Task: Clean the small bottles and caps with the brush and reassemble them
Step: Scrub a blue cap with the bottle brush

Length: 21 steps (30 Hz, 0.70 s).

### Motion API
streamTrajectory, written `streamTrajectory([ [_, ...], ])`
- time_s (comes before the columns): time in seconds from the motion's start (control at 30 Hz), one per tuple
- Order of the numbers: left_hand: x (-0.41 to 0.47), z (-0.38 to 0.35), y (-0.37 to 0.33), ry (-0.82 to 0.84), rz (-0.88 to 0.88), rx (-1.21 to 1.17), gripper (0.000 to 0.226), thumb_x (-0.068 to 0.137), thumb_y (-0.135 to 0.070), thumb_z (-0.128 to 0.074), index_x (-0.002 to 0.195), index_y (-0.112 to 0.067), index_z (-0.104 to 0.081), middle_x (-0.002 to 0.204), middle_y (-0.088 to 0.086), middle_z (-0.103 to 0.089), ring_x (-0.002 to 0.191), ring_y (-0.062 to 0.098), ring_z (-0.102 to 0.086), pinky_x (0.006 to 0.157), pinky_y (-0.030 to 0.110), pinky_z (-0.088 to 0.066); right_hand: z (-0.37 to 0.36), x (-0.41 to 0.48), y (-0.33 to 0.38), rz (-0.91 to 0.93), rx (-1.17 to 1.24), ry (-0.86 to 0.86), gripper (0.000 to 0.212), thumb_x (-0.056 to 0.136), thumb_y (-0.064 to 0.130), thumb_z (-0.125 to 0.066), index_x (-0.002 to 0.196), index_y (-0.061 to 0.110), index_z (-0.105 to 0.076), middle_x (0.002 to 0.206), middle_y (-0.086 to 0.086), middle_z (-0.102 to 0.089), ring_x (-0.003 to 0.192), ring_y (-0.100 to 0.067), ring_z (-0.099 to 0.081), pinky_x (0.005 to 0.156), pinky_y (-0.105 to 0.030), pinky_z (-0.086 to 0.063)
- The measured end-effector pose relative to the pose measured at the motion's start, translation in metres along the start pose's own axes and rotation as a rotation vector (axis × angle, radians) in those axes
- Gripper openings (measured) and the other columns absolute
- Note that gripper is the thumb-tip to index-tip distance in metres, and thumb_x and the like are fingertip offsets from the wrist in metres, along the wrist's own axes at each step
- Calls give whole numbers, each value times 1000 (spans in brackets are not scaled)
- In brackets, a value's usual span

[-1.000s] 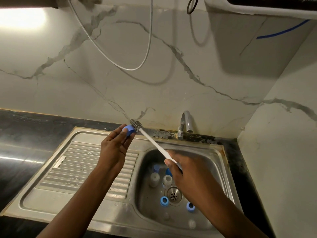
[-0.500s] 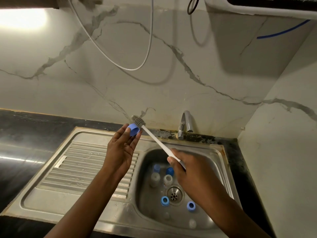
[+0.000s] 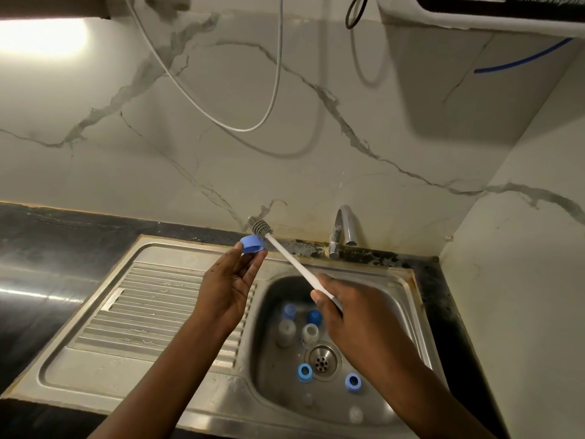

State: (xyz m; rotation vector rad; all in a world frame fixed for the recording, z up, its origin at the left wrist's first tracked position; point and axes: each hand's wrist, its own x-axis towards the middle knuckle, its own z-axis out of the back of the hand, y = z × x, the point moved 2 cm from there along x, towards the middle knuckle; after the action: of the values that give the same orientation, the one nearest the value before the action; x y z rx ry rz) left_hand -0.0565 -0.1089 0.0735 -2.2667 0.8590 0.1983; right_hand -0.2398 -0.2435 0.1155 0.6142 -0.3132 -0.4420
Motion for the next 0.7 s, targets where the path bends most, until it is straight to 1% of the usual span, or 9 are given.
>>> streamTrajectory([
  [0.07, -3, -4, 2, 2, 26, -6, 32, 103, -19, -64, 128, 1, -66, 124, 26, -73, 113, 34, -74, 76, 34, -67, 0, 0, 0, -8, -34, 16, 48, 106, 48, -48, 151, 35, -49, 113, 7, -75, 87, -5, -70, 77, -16, -58],
  [0.17, -2, -7, 5, 0, 28, 14, 33, 102, -19, -66, 128, 1, -66, 122, 24, -74, 110, 31, -76, 73, 33, -66, 1, -1, 3, -13, -72, 32, 49, 106, 49, -44, 154, 36, -45, 116, 7, -73, 88, -4, -68, 80, -18, -59],
  [0.23, 0, -7, 4, -16, 19, -1, 31, 102, -18, -66, 127, 0, -66, 120, 23, -75, 106, 30, -77, 69, 32, -66, 0, -3, 4, -35, -64, 50, 48, 107, 49, -42, 154, 39, -42, 109, 7, -73, 83, -6, -69, 76, -19, -59],
  [0.27, 2, -7, 3, -26, 10, -17, 31, 102, -18, -65, 127, 0, -65, 119, 23, -75, 103, 29, -78, 68, 32, -66, -1, -5, 5, -47, -52, 60, 49, 107, 50, -42, 155, 40, -41, 101, 8, -72, 77, -6, -68, 70, -19, -59],
  [0.33, 6, -6, -1, -42, -22, -63, 35, 101, -17, -65, 132, 1, -62, 120, 23, -75, 104, 29, -78, 75, 33, -66, -5, -9, 6, -50, -51, 76, 50, 107, 53, -40, 156, 43, -38, 87, 8, -69, 68, -7, -66, 62, -21, -57],
  [0.43, 15, -2, -3, -44, -54, -134, 47, 102, -19, -65, 143, 2, -56, 124, 22, -74, 110, 28, -76, 92, 35, -62, -10, -13, 3, -41, -47, 78, 50, 106, 55, -38, 156, 45, -36, 91, 6, -72, 71, -7, -66, 67, -26, -59],
  [0.5, 16, -1, -1, -34, -37, -178, 50, 103, -23, -64, 146, 1, -55, 122, 21, -75, 110, 27, -76, 93, 34, -62, -10, -13, 2, -52, -45, 90, 50, 107, 55, -38, 156, 45, -37, 91, 8, -70, 70, -5, -64, 67, -22, -56],
  [0.63, 9, -6, 7, 12, 44, -202, 45, 103, -25, -62, 142, -2, -56, 119, 21, -76, 104, 29, -78, 90, 37, -63, -8, -12, 3, -68, -13, 103, 48, 108, 51, -41, 155, 44, -39, 75, 15, -59, 64, -3, -60, 62, -18, -53],
  [0.7, 3, -8, 16, 50, 96, -170, 45, 104, -22, -61, 144, -3, -56, 128, 24, -72, 113, 31, -75, 98, 41, -59, -5, -6, 1, -79, 5, 78, 46, 108, 48, -43, 154, 41, -42, 74, 15, -58, 64, -2, -61, 62, -18, -53],
])
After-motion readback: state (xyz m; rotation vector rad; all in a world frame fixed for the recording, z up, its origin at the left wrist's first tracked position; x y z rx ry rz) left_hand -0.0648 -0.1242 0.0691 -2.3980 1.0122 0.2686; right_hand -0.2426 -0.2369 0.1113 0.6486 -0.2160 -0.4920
